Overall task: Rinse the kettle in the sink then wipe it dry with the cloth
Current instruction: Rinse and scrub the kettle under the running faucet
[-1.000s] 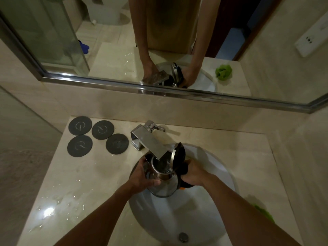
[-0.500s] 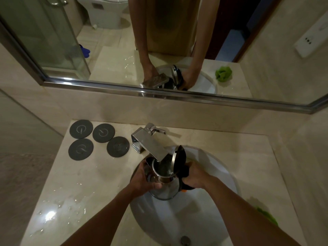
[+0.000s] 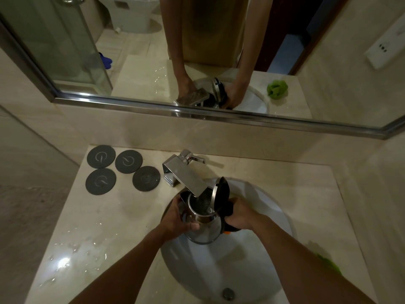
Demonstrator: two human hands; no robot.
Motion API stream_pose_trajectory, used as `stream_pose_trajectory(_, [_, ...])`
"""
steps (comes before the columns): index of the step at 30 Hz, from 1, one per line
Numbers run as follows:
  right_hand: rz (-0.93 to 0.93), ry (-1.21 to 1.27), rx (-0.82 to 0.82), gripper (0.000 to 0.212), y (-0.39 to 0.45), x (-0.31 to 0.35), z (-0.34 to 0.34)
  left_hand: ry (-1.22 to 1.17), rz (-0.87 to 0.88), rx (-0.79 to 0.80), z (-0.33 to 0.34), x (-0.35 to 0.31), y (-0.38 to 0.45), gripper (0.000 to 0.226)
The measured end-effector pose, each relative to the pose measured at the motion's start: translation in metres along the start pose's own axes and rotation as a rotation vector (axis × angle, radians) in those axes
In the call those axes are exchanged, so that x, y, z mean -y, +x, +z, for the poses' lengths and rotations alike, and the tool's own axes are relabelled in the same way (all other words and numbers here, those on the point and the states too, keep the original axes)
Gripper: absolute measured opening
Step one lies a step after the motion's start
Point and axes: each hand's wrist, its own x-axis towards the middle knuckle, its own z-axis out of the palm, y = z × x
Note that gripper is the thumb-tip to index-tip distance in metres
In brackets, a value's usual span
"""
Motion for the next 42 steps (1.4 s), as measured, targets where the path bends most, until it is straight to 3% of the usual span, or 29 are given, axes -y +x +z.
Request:
stream_pose_trajectory(24, [0.008, 0.05, -0.01, 0.037, -0.0041, -0.0004, 0.0008, 0.036, -0.008, -0.003, 0.0, -0.0068, -0.0026, 0.106])
stream_pose_trajectory(28, [0.001, -0.007, -0.005, 0.031, -0.0046, 0.0002, 0.0009, 0.034, -0.009, 0.005, -0.0007, -0.0072, -0.0031, 0.105])
stream_pose_trajectory(32, [-0.009, -0.028, -0.001, 0.01, -0.0042, 0.0001, 0.0005, 0.023, -0.019, 0.02, -0.0006, -0.0083, -0.0032, 0.106])
stream_pose_trajectory(36, [-0.005, -0.03, -0.012, 0.03, -0.0058, 0.0006, -0.0007, 0.017, -0.035, 0.014, -0.0006, -0.0079, -0.0028, 0.107])
stream_pose_trajectory(42, [0.001, -0.024, -0.017, 0.015, -0.0065, 0.0019, -0.0005, 0.033, -0.029, 0.01, -0.001, -0.0068, -0.0023, 0.109])
